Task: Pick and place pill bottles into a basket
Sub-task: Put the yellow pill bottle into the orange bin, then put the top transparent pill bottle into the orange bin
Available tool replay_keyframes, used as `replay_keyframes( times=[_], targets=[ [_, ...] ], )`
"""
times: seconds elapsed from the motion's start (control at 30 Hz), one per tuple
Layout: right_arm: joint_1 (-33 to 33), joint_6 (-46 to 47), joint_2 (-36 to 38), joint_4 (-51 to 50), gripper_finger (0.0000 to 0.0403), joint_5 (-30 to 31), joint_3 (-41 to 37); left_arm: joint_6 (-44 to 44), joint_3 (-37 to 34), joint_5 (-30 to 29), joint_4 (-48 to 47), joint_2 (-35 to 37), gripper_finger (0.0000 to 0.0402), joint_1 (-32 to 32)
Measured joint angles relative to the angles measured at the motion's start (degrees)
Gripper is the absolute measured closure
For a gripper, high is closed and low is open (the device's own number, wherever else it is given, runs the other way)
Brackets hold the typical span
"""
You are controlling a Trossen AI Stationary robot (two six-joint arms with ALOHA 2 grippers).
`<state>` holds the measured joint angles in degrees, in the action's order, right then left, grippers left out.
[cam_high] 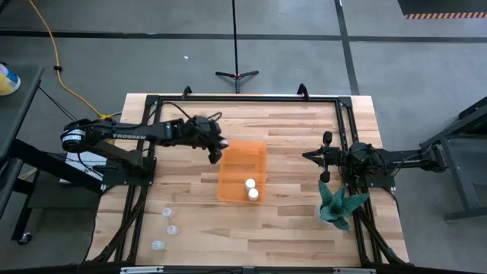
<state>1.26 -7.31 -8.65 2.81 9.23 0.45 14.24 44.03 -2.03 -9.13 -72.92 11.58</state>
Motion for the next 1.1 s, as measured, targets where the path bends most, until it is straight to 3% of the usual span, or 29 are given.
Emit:
replay_keyframes(
  times=[0.17, 0.37, 0.67, 1.1],
  targets=[
    [0.0, 0.0, 0.0, 0.0, 0.0396, 0.0, 0.0, 0.1, 0.0, -2.3, 3.6, -2.9, 0.0241, -3.1],
    [0.0, 0.0, 0.0, -0.1, 0.0396, -0.6, 0.0, 0.1, 0.0, -3.2, 5.8, -8.1, 0.0226, -3.0],
    [0.0, 0.0, 0.0, 0.0, 0.0396, -0.6, 0.0, 0.2, 0.0, -3.5, 8.3, -14.3, 0.024, -3.0],
    [0.0, 1.4, 0.0, -0.1, 0.0396, -0.6, 0.0, -0.9, 0.0, -3.0, 9.5, -16.2, 0.0199, -3.0]
  ],
)
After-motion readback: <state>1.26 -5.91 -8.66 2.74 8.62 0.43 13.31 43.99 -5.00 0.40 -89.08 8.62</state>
